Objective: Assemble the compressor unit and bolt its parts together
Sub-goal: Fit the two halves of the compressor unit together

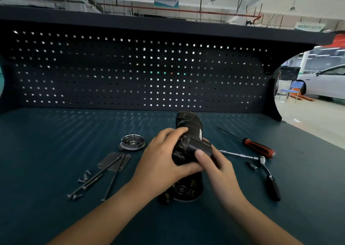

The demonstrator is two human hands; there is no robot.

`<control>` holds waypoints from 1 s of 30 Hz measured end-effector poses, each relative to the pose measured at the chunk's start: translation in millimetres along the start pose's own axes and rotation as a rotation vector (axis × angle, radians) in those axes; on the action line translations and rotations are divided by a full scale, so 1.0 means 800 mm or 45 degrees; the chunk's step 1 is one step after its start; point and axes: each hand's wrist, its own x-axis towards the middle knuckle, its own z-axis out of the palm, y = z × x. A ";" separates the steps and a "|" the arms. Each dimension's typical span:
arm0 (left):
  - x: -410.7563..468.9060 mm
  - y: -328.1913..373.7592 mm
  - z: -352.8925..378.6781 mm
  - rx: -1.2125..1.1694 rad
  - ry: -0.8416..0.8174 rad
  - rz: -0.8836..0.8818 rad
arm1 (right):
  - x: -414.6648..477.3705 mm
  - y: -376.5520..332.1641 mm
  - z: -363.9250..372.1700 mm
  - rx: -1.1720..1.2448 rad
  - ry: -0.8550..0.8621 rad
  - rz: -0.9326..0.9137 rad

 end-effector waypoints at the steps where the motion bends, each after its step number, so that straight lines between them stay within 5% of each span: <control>1: 0.001 -0.002 0.002 -0.025 0.002 -0.008 | 0.001 0.000 -0.001 -0.002 -0.006 -0.009; 16: -0.006 -0.047 0.003 -0.836 -0.382 -0.196 | 0.009 0.021 -0.013 -0.100 -0.036 -0.080; 30: -0.029 -0.049 0.012 -0.772 -0.421 -0.129 | 0.015 0.024 -0.028 -0.325 -0.085 -0.251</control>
